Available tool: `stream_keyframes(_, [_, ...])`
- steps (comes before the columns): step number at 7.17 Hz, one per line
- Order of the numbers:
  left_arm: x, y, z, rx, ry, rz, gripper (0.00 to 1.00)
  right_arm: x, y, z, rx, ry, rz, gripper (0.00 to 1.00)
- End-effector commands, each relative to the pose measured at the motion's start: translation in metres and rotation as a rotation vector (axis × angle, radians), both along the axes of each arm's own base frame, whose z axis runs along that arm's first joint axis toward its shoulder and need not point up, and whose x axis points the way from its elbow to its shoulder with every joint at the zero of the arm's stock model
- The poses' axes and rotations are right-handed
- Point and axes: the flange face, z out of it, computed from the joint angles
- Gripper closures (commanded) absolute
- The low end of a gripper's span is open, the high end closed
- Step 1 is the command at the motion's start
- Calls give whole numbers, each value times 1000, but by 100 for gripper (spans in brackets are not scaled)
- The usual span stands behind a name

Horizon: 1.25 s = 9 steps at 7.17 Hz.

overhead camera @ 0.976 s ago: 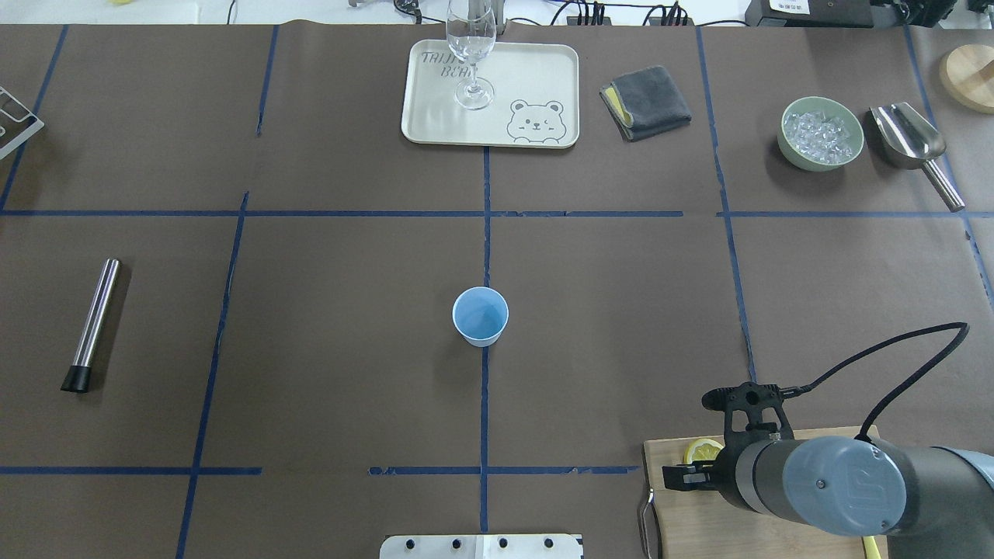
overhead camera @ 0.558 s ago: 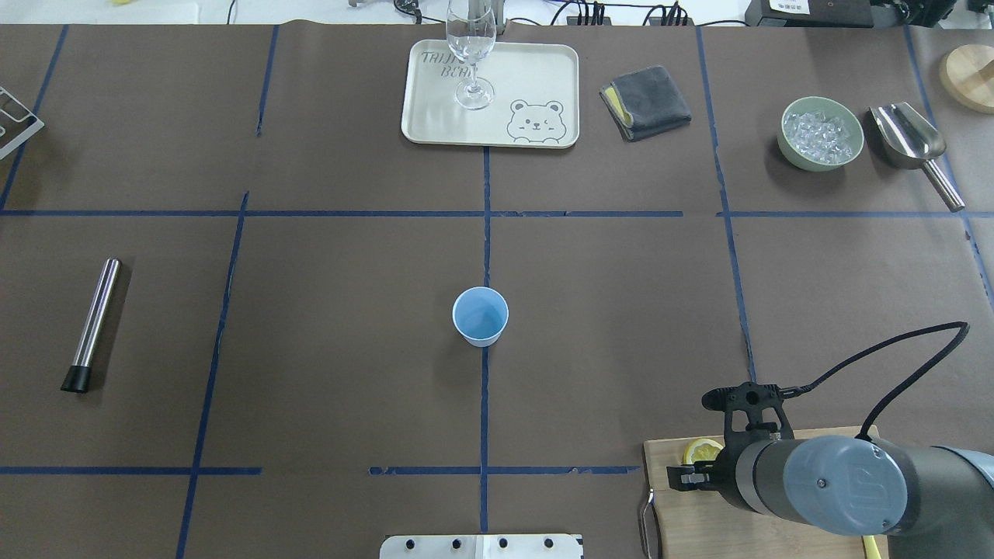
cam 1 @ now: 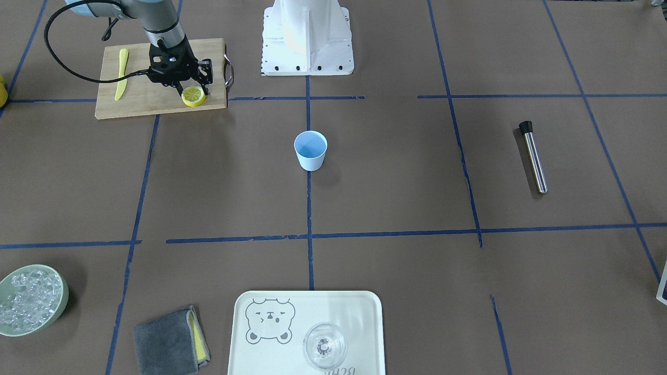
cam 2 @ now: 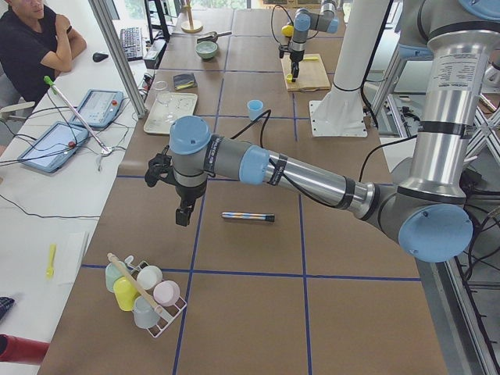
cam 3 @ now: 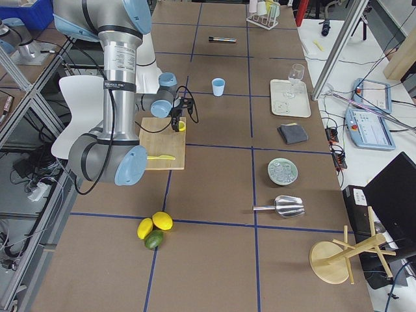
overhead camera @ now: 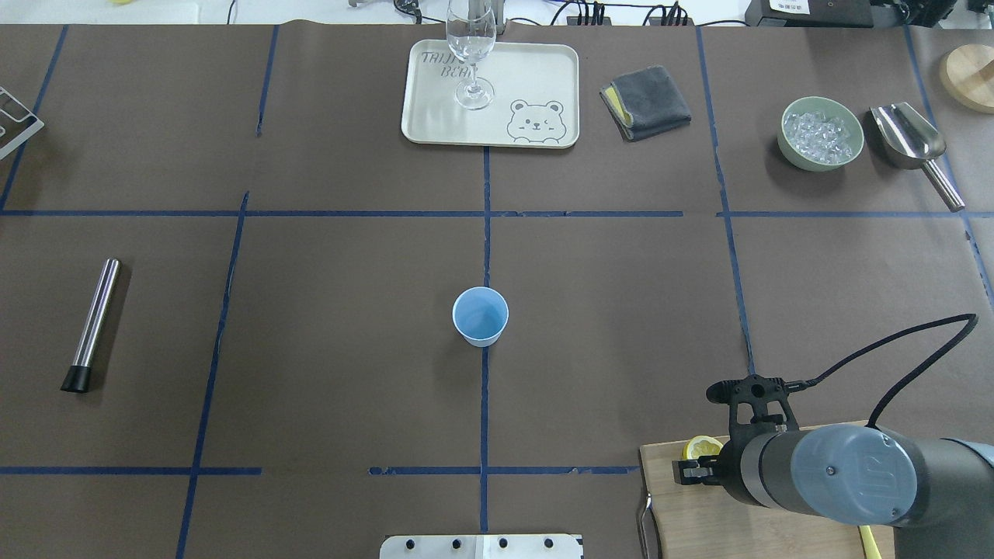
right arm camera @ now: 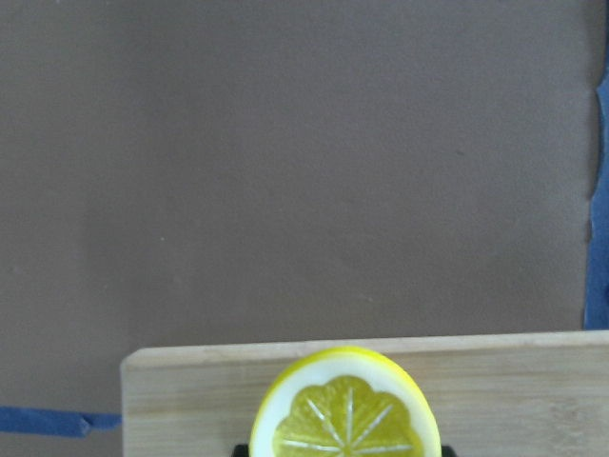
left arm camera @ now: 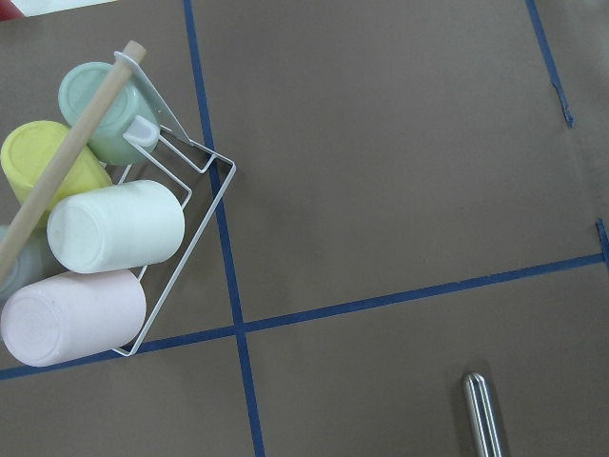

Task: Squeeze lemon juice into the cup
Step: 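Close the right gripper on a lemon slice on the board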

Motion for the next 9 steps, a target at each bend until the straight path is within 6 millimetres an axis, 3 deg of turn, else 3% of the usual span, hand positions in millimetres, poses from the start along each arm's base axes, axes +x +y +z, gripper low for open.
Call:
stream_keyframes(1, [0, 0, -2, 3, -1, 0, 0, 8, -5, -3, -6, -6, 10, 54])
stream_keyframes(5, [0, 0, 0, 1, -1, 1, 0, 13, -4, -14, -4, -29, 10, 54])
stream_keyframes(9, [0, 0, -1, 6, -6, 0, 0, 52, 7, -41, -24, -77, -20, 51])
